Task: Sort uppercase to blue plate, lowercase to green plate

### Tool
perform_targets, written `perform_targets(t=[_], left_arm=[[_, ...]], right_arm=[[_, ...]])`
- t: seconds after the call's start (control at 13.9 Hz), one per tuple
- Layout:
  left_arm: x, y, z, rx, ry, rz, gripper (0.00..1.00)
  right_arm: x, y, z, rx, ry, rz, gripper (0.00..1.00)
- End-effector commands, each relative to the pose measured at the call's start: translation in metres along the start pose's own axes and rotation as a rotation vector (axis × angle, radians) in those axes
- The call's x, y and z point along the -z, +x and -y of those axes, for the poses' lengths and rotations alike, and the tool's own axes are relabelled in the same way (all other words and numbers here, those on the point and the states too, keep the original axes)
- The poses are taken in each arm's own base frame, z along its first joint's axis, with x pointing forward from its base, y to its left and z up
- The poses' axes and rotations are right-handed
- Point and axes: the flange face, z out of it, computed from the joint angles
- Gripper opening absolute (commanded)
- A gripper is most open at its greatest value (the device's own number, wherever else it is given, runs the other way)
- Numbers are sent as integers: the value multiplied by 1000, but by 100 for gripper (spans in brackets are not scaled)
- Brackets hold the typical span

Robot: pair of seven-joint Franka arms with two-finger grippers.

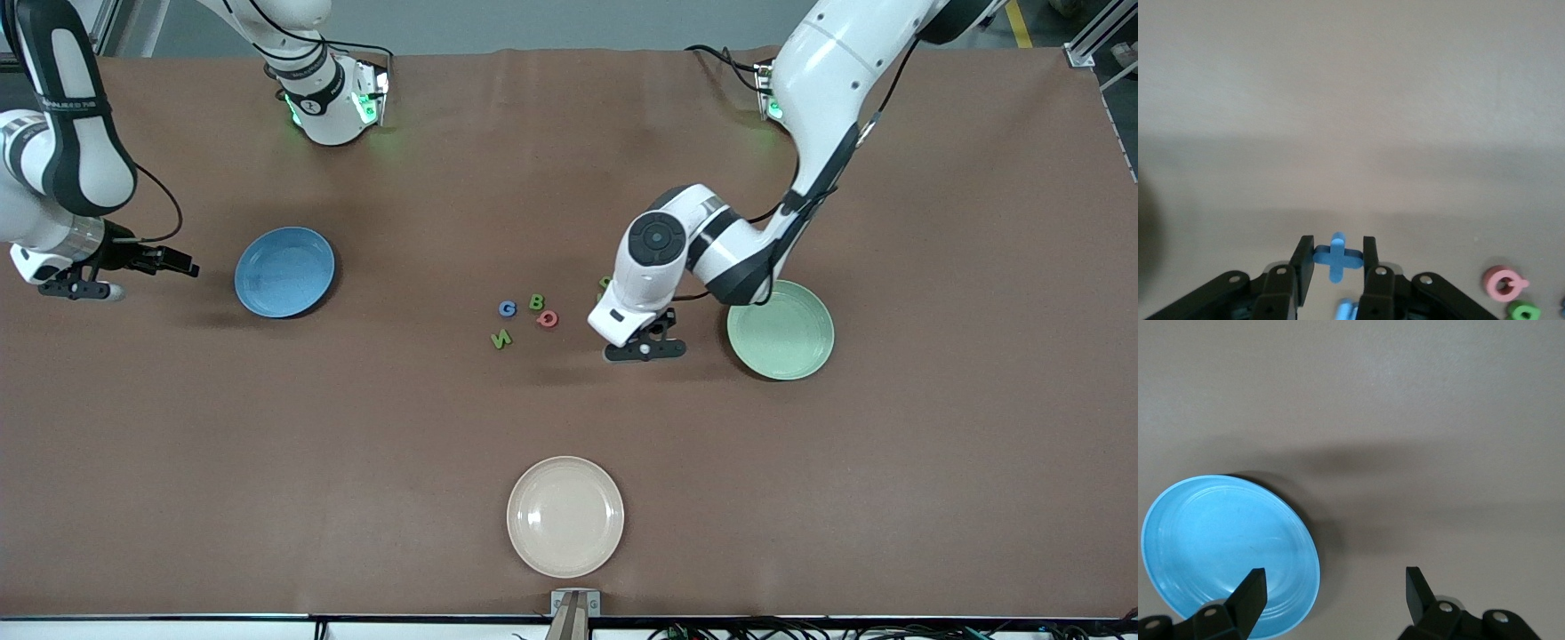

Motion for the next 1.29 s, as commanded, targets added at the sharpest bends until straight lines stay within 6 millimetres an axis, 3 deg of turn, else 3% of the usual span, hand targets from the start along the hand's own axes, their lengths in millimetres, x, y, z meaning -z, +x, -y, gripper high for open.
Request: perform_targets(t=[0.0, 0.36, 0.58, 0.79, 1.01, 1.22], left_arm=[[26, -13, 54, -29, 48, -6, 10], [15, -28, 160, -74, 147, 56, 10], [-6, -35, 199, -88, 153, 81, 10], [-30, -45, 222, -86, 107, 59, 10], [-46, -61, 228, -97, 108, 88, 10], [-53, -62, 230, -93, 88, 78, 14]], right_arm=[[-7, -17, 6, -21, 28, -38, 86], [-53, -44, 9, -67, -1, -111, 81], [-68, -48, 15, -82, 6, -111, 77], [-78, -52, 15, -84, -2, -111, 75], [-94, -53, 16, -87, 3, -78, 73], [-103, -54, 15, -90, 1, -65, 72]])
